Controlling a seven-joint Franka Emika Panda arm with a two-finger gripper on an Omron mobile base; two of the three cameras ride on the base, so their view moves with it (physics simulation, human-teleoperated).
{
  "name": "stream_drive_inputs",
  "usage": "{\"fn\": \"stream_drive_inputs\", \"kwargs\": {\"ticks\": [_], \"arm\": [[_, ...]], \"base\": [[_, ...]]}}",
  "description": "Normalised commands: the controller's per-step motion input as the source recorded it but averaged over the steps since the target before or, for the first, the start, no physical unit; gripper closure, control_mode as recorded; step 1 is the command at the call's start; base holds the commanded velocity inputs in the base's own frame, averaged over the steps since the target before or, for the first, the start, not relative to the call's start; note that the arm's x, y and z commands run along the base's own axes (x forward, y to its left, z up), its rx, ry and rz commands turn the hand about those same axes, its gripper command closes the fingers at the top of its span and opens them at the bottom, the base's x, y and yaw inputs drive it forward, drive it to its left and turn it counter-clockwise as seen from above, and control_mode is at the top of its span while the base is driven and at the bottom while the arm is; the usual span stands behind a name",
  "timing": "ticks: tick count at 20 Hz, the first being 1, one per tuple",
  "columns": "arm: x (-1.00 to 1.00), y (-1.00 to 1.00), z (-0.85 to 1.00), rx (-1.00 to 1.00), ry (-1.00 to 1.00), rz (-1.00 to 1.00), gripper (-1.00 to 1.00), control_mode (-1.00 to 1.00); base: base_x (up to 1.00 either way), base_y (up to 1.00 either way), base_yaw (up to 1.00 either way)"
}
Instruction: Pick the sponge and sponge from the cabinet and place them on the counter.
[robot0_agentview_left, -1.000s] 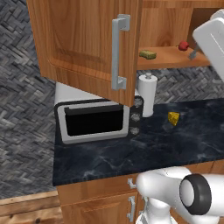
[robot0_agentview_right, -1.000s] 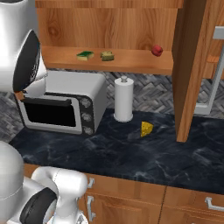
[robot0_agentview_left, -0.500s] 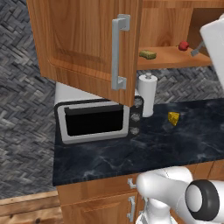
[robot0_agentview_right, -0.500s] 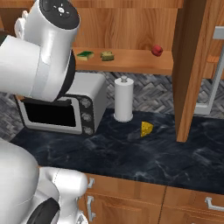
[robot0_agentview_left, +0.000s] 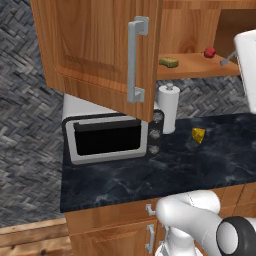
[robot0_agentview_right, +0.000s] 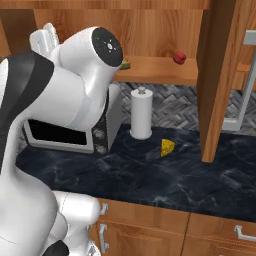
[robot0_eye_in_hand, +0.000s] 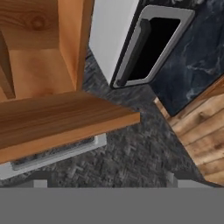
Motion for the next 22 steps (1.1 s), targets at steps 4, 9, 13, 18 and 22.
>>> {"fn": "stream_drive_inputs", "kwargs": {"ticks": [4,9,13,18,22], "arm": [[0.3,0.0,0.0,0.15,0.01,0.12,-1.0,-1.0],[0.47,0.0,0.03,0.09,0.07,0.14,-1.0,-1.0],[0.35,0.0,0.0,0.05,0.02,0.14,-1.0,-1.0],[0.33,0.0,0.04,0.05,0.0,0.13,-1.0,-1.0],[0.16,0.0,0.01,0.02,0.0,0.08,-1.0,-1.0]], "base": [[0.0,0.0,0.0],[0.0,0.0,0.0],[0.0,0.0,0.0],[0.0,0.0,0.0],[0.0,0.0,0.0]]}}
